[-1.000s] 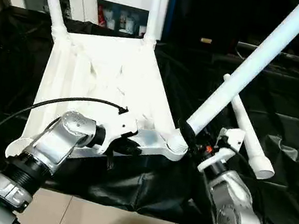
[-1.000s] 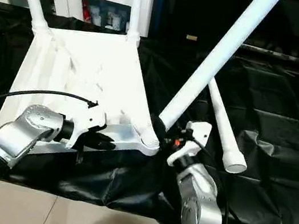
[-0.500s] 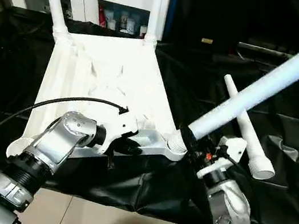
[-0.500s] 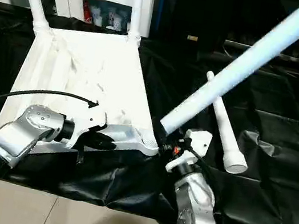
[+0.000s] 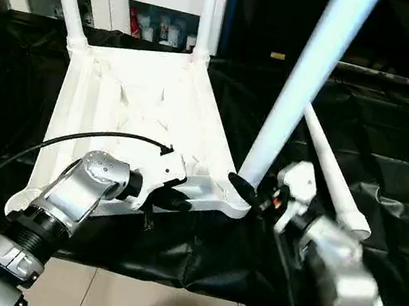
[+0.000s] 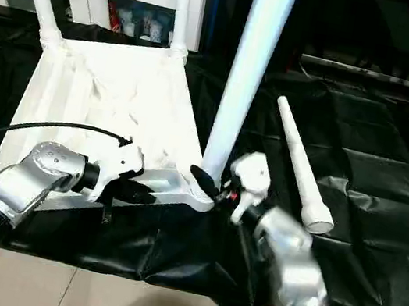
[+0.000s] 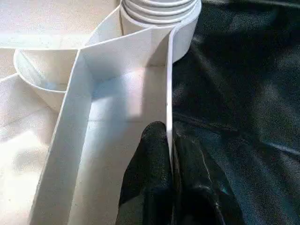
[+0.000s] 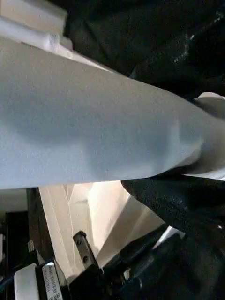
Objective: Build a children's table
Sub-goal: Pick table leg
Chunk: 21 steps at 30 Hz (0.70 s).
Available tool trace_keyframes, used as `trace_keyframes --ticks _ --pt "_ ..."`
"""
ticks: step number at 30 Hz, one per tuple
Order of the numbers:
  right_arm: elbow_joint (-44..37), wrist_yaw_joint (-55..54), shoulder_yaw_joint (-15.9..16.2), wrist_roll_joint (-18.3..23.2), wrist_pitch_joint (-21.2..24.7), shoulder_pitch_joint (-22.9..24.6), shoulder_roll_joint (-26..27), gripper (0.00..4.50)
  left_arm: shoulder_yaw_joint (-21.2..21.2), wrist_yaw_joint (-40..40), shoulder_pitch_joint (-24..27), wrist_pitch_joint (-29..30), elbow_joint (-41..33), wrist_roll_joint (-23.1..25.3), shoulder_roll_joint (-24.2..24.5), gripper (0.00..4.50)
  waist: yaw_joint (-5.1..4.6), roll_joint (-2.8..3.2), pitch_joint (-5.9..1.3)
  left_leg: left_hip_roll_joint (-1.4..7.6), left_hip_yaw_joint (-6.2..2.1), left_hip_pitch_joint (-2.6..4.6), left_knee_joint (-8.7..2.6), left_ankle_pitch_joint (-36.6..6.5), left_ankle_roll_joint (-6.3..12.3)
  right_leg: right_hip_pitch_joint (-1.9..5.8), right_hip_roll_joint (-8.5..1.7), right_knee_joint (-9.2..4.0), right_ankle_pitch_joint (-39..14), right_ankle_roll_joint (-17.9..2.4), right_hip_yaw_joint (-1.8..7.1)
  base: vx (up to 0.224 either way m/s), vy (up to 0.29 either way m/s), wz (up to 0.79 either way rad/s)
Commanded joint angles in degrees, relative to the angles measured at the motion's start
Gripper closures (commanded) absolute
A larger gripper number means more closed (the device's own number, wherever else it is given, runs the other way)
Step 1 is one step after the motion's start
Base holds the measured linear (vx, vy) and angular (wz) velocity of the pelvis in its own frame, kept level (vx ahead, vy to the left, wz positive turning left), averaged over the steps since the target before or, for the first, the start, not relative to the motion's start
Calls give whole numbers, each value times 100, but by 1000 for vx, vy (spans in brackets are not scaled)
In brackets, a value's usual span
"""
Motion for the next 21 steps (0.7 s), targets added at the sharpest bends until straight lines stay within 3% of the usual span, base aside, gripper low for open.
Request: trace_keyframes --ticks 1,8,15,21 --pt "476 269 11 -53 512 21 -234 262 269 44 -309 -203 -246 -64 142 450 32 71 -439 49 37 -66 -397 -1394 448 391 -314 -481 -2697 -290 251 0 0 0" --pt "1082 1187 51 115 688 -370 -579 262 197 -158 -361 -350 -190 -39 216 450 83 50 -465 76 53 -76 -391 -1145 487 409 -326 -378 -2260 -574 300 0 0 0" --pt "1230 1870 361 14 502 -293 -816 262 152 -456 -442 -484 -129 -57 314 450 161 54 -472 99 70 -70 -394 -975 501 412 -322 -337 -2057 -684 326 0 0 0" --pt "1423 2327 671 -204 309 -276 -942 262 -43 -1210 -398 -524 -316 -179 552 450 233 75 -461 114 78 -39 -410 -1129 442 395 -330 -351 -2166 -690 329 0 0 0"
